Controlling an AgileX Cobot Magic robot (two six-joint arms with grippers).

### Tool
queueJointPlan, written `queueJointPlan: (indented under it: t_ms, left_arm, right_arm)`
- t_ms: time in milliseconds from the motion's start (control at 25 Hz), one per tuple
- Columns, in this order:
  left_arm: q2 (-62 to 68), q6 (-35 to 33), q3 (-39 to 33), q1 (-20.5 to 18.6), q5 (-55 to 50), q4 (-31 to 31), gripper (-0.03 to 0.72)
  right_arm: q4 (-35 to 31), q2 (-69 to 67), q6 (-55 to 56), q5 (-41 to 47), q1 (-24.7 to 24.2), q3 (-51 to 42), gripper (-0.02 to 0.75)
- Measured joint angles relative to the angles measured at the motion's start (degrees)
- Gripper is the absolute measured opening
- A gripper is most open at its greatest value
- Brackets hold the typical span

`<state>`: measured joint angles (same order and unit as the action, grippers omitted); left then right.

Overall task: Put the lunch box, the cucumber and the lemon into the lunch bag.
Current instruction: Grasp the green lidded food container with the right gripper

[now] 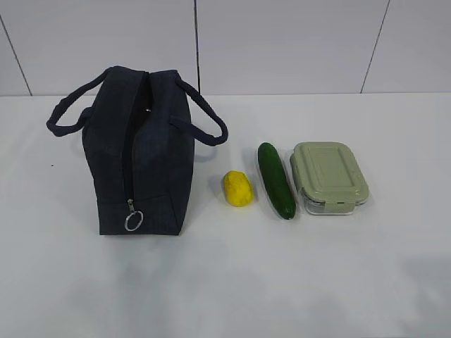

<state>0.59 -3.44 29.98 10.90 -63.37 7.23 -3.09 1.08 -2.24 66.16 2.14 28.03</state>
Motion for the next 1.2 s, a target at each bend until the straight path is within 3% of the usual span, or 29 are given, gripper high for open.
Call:
queueJointPlan:
  t_ms: [1200]
  left_arm:
    - [0.0, 0.0, 0.0, 0.0, 0.0, 0.0, 0.245]
  right_arm:
    - [0.1, 0.0, 0.2, 0.0, 0.0, 0.0, 0.455]
